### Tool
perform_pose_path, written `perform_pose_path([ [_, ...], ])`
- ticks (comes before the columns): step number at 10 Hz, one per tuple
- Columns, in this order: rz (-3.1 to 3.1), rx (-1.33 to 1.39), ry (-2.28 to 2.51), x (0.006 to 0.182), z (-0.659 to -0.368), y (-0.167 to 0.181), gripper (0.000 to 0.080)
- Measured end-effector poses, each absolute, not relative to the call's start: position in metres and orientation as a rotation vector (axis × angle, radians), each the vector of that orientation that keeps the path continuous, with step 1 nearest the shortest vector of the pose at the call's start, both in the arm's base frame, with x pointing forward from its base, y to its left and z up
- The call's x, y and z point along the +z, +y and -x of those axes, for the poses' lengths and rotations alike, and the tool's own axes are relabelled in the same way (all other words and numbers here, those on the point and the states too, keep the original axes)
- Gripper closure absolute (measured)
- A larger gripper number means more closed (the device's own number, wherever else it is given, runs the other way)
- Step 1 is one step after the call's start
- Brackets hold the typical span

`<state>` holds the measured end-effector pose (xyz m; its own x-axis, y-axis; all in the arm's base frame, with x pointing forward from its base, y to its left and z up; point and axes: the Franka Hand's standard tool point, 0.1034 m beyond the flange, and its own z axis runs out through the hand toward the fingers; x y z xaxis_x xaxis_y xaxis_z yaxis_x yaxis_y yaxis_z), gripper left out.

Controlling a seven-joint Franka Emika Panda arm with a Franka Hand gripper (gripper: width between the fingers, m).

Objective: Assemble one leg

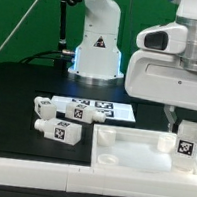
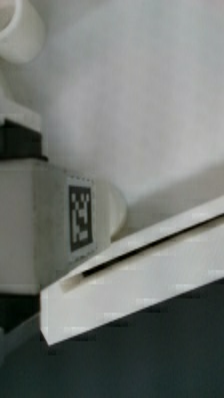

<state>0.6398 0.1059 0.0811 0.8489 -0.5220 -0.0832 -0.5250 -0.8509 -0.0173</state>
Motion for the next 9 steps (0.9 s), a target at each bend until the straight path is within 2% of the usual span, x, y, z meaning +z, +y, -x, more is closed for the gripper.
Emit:
perform_pose_path([
  [3, 2.738, 0.142, 1.426, 0.0806, -0.6417, 0.1017, 0.0512],
  [6, 2.212, 0.141, 2.035, 0.0796, -0.6435, 0.108, 0.0512],
  [9, 2.032, 0.147, 2.188, 0.0802, -0.6428, 0.1071, 0.0506],
])
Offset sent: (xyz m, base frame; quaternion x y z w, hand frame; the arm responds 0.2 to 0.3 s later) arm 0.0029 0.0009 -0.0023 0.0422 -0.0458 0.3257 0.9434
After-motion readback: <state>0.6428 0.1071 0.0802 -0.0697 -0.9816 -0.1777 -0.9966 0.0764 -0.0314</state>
